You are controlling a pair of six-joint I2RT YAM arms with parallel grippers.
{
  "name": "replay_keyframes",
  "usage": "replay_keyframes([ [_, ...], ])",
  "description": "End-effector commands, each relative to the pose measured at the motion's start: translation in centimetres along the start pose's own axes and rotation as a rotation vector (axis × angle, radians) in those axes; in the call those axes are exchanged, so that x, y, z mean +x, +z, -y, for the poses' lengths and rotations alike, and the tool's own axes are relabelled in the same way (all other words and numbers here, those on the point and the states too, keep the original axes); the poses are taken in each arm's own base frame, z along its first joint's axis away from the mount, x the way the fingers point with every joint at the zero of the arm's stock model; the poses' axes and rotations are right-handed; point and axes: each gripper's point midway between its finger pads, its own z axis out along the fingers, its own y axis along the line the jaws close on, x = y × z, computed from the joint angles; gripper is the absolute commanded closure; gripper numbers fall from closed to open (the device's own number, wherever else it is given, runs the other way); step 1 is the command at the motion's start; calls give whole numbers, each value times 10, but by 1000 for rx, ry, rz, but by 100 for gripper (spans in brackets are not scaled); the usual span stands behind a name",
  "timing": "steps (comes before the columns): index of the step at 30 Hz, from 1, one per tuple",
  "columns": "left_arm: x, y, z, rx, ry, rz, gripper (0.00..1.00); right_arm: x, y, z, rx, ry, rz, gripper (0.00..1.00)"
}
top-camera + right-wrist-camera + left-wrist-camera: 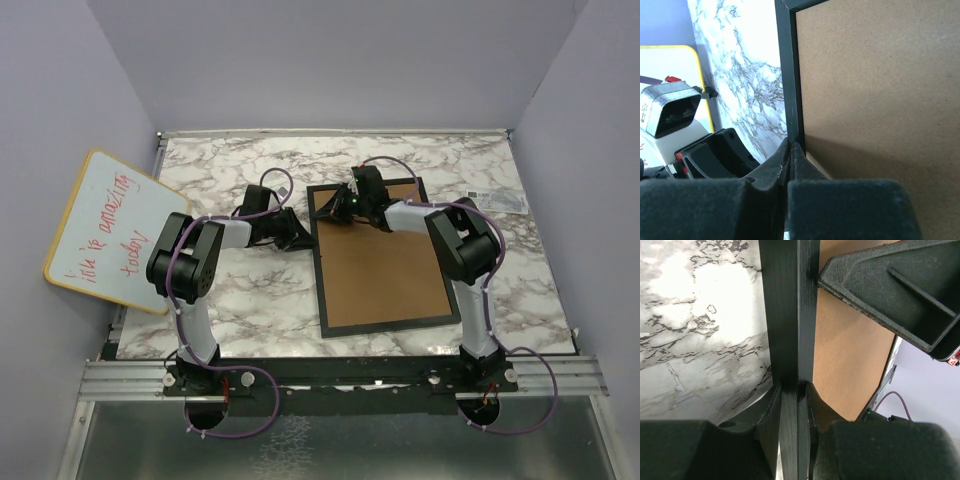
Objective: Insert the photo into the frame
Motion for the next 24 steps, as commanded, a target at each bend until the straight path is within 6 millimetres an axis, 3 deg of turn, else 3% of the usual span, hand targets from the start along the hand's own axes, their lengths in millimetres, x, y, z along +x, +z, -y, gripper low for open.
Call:
replay_keyframes([
  [1,50,8,-107,-363,-84,-81,93,19,-2,58,140,34,-38,99],
  [9,48,8,-106,-362,-83,-79,93,33,-5,65,129,22,-88,99],
  [18,47,7,-108,-370,-83,-76,93,25,-11,105,275,85,-54,99],
  [24,48,7,-108,-374,-84,-76,93,25,-13,120,339,94,-53,99],
])
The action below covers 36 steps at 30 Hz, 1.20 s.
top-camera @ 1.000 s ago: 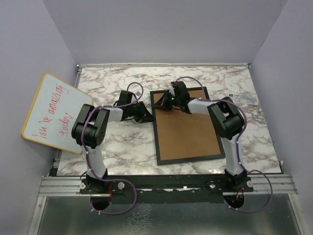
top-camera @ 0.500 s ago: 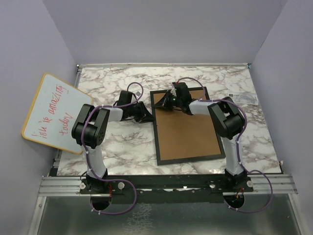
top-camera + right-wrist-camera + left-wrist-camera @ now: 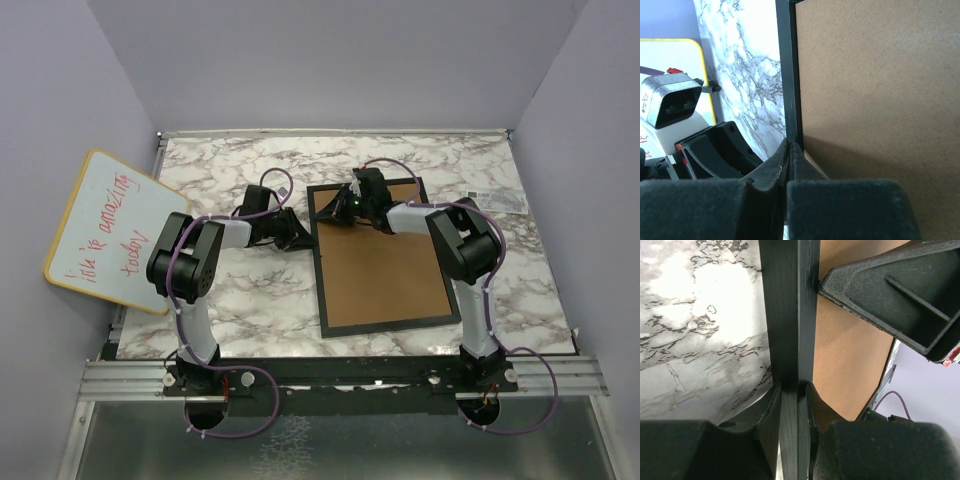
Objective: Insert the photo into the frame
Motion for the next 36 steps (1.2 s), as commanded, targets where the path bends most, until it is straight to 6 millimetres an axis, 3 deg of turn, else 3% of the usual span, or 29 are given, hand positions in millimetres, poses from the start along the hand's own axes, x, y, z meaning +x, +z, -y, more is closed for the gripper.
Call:
replay_keyframes([
  [1,47,6,-108,-377,-83,-73,93,22,-14,116,372,94,-38,99],
  [15,47,3,-117,-417,-97,-72,94,26,-28,144,530,135,-49,99],
  [27,45,2,-117,-417,-100,-70,95,21,-34,149,589,127,-34,99],
  [31,41,4,-110,-391,-92,-68,95,4,-36,113,466,89,13,99],
  [36,26,7,-87,-316,-64,-55,90,-15,-63,44,274,-37,61,95],
])
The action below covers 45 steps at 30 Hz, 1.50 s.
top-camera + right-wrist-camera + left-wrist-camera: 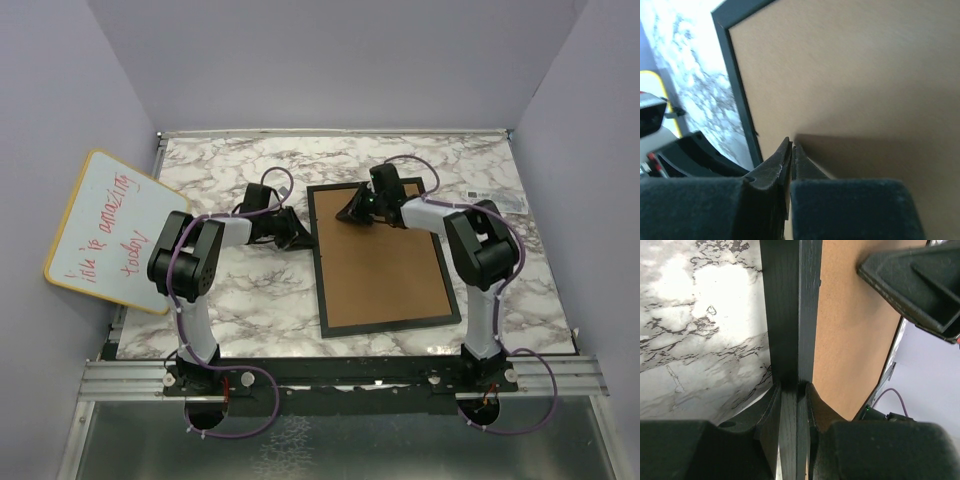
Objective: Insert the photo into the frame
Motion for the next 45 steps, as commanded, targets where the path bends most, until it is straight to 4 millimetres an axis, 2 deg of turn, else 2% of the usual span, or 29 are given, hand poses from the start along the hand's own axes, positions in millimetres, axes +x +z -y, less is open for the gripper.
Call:
replay_keyframes([
  [1,24,8,-81,-292,-54,-40,88,11,-40,14,51,-89,-6,93],
  [4,9,4,-55,-228,-18,-9,77,29,-67,-9,-77,-150,-60,83],
  [7,-1,-1,-34,-173,20,18,61,54,-91,-18,-171,-164,-124,74],
  [9,-4,-4,-28,-163,39,34,53,72,-104,-16,-210,-174,-152,69],
  [13,0,-16,-21,-159,42,64,35,106,-118,-22,-281,-201,-240,61],
  [17,20,-25,-20,-157,59,69,31,143,-123,-28,-365,-215,-326,61],
  [22,56,-31,-26,-163,61,27,35,181,-130,-44,-492,-229,-409,71],
  [25,70,-29,-25,-148,80,5,41,201,-129,-46,-511,-245,-455,80],
  [27,76,-25,-25,-141,73,-1,45,209,-126,-39,-495,-236,-480,87],
  [36,89,-10,-40,-200,68,-30,68,222,-109,-1,-324,-260,-556,92],
  [37,96,-6,-56,-254,56,-57,76,229,-111,1,-342,-261,-604,93],
  [42,101,-9,-74,-327,42,-61,83,232,-116,-8,-401,-253,-608,93],
  [45,103,-10,-82,-354,38,-60,87,232,-113,-6,-384,-242,-601,93],
])
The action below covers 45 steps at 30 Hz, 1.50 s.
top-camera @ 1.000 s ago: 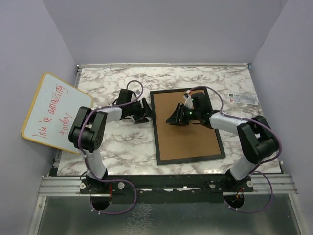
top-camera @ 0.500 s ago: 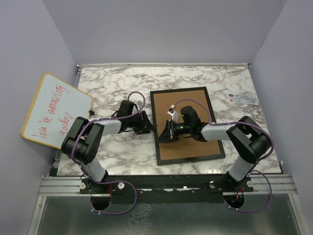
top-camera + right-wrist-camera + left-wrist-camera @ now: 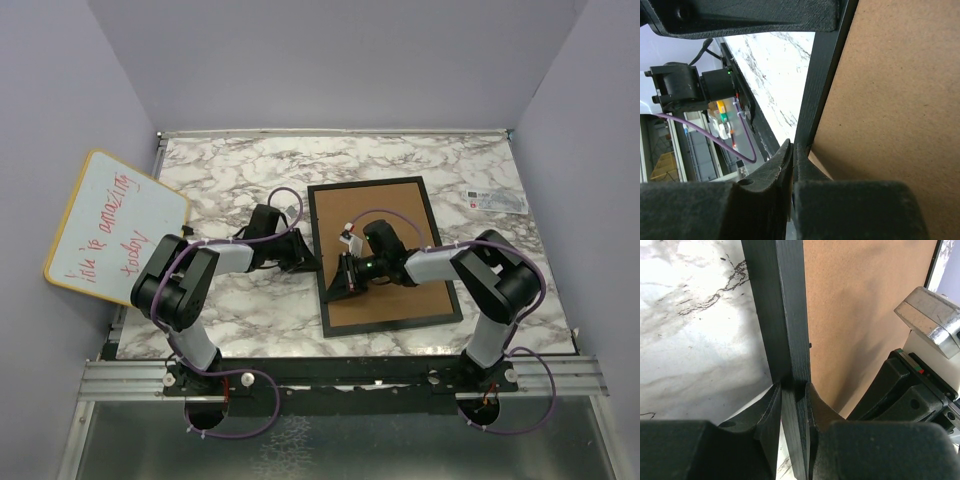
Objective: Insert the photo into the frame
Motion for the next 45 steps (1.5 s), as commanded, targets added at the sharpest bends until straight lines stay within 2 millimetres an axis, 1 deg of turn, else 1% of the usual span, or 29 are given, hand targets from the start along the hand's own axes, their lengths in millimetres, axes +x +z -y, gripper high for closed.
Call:
replay_keyframes([
  [1,43,6,-84,-318,-66,-70,88,5,4,2,-7,6,-18,94],
  [3,48,4,-90,-342,-78,-84,89,4,6,6,7,16,-12,94],
  [7,53,1,-96,-364,-84,-88,91,3,7,16,54,44,5,95],
  [9,54,1,-98,-368,-85,-88,91,4,7,25,97,58,10,95],
  [14,54,0,-99,-376,-84,-85,91,11,4,56,245,125,24,97],
  [20,54,-4,-103,-405,-66,-83,92,21,0,78,326,151,42,98],
  [31,59,-8,-113,-447,-57,-95,92,36,-7,98,371,154,45,98],
  [37,58,-9,-117,-461,-49,-103,92,44,-12,102,378,148,41,98],
  [41,56,-9,-119,-470,-44,-106,93,46,-19,108,389,162,57,99],
  [45,53,-9,-121,-471,-46,-106,93,43,-24,112,404,175,73,99],
])
